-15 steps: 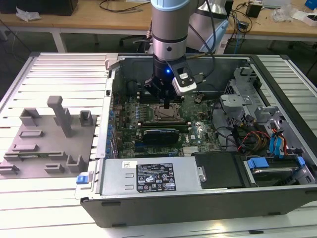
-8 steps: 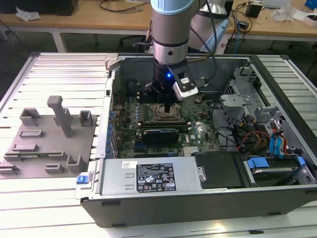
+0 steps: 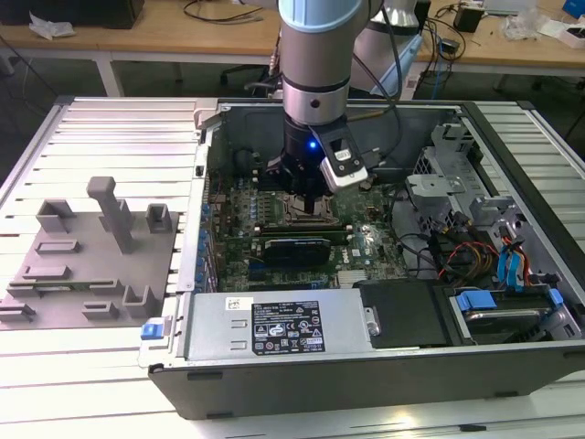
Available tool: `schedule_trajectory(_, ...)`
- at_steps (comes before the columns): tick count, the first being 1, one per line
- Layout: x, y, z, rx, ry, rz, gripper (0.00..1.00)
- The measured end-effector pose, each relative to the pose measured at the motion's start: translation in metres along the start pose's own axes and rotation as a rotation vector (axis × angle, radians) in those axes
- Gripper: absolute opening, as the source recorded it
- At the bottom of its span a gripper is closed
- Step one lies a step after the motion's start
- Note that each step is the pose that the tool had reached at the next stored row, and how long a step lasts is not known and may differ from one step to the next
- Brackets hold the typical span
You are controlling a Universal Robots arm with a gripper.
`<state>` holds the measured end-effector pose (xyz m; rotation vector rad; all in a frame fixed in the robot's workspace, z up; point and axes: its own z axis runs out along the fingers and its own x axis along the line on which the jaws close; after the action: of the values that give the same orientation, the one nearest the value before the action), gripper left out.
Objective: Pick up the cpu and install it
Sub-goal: 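Install the second cpu locking lever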
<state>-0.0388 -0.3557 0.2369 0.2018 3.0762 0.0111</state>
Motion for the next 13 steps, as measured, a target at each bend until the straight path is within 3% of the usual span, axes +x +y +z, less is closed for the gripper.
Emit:
schedule_trajectory(6, 0.0008, -0.0050, -0.0001, -0.0002, 0.0000, -0.003, 0.11)
schedule_trajectory(13, 0.0045, -0.0058, 0.0001, -0.0008, 0.0002, -0.014, 0.11)
